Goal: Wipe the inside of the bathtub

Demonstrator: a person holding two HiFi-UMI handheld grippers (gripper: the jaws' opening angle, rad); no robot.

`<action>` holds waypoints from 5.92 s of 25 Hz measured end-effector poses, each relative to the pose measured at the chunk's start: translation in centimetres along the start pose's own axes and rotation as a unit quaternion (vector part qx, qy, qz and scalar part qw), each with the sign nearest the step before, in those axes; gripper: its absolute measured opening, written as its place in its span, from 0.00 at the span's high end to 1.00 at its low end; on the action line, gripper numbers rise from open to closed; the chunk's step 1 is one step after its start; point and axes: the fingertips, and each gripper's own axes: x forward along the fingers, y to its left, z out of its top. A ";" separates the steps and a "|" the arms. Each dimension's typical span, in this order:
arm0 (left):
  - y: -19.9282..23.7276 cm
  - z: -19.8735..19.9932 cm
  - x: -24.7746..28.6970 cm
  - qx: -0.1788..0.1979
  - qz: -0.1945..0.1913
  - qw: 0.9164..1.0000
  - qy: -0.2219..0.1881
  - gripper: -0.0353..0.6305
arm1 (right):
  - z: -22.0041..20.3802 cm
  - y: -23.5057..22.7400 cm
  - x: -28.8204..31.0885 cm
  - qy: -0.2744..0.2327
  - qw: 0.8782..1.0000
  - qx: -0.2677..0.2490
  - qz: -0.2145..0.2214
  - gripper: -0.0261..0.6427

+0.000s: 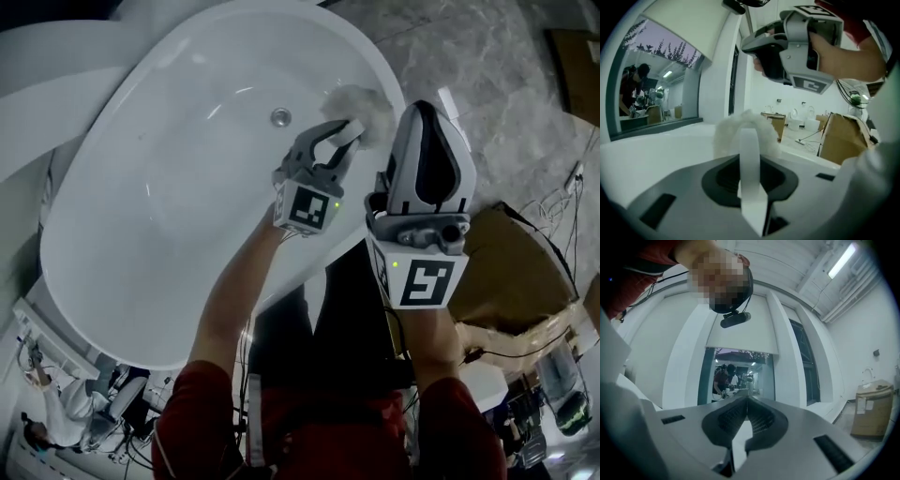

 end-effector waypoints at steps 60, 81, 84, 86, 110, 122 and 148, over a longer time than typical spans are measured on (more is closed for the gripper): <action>4.9 -34.1 7.7 -0.106 0.048 0.970 0.212 0.81 | -19.3 6.4 5.3 0.055 0.994 -0.018 0.095 0.94; 7.6 -11.4 2.7 -0.060 0.076 0.994 0.040 0.81 | -7.6 4.8 3.0 0.029 0.997 -0.039 0.054 0.94; 9.1 -6.0 1.6 -0.026 0.080 0.996 -0.002 0.81 | -4.8 4.4 2.8 0.013 0.998 -0.046 0.040 0.94; 9.6 -2.8 1.0 -0.008 0.078 0.997 -0.022 0.81 | -3.2 3.9 2.6 0.006 0.998 -0.048 0.031 0.94; 11.2 -4.0 5.5 0.001 0.049 0.999 -0.010 0.81 | -6.2 2.6 4.6 0.028 0.999 -0.032 0.025 0.94; 11.0 -17.5 7.7 -0.051 0.057 0.992 0.096 0.81 | -12.0 5.2 7.0 0.039 0.997 0.009 0.065 0.94; 10.4 -33.7 8.6 -0.068 0.032 0.952 0.295 0.81 | -16.9 5.8 8.1 0.066 0.995 0.020 0.073 0.94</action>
